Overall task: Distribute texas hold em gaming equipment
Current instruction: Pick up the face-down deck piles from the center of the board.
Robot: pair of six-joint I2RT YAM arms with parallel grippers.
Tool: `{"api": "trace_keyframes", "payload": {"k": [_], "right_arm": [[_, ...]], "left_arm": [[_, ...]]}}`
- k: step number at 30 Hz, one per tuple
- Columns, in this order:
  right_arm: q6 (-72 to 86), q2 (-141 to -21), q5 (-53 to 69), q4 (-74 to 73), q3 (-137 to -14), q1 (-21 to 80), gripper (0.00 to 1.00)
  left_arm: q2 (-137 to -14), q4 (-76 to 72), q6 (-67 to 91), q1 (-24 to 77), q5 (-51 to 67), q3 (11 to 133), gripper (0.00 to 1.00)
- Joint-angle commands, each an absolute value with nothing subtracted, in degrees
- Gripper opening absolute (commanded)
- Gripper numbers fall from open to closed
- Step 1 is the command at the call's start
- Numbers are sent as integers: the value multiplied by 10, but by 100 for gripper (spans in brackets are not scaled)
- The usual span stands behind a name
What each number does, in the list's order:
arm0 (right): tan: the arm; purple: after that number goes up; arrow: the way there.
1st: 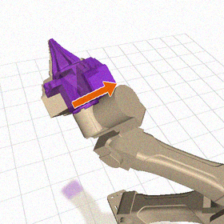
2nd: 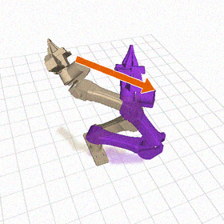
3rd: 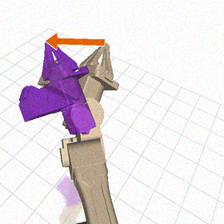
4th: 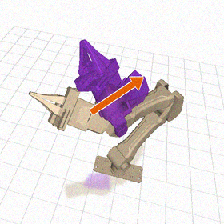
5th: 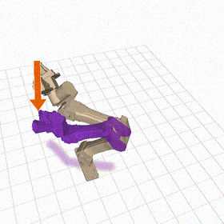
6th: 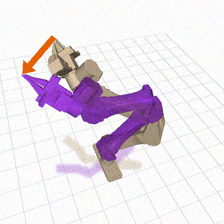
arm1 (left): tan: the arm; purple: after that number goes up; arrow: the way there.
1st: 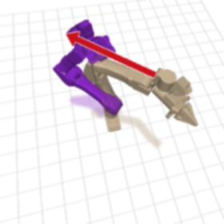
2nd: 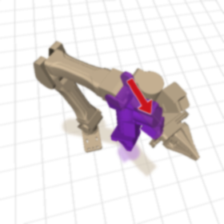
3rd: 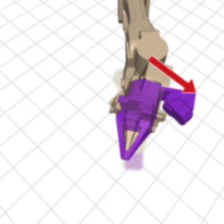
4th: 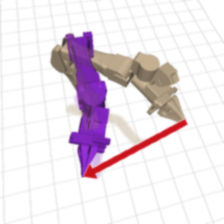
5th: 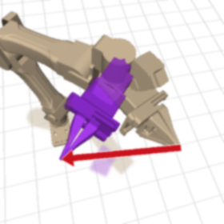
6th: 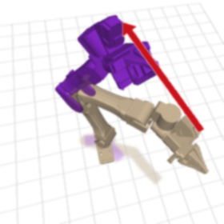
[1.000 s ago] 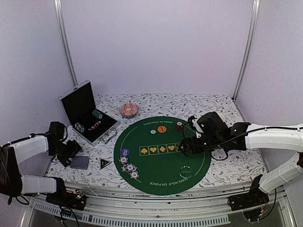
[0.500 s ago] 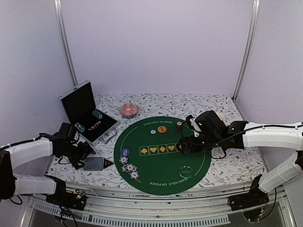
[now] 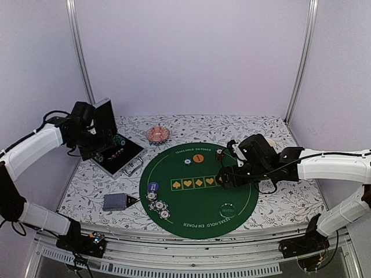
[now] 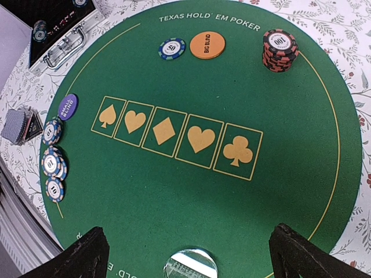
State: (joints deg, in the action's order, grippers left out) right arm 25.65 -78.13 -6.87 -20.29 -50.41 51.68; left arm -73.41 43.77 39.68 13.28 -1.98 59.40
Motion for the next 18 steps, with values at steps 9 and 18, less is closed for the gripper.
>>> {"api": "trace_keyframes", "payload": {"k": [9,18], "right_arm": [[197,-767,-50,-173,-504,515,99],[171,-754,-22,-149,-491,515,99]], "left_arm": [[-643,544,-291,311,74,637,98],[-618,653,-506,298,-7,508,98]]}}
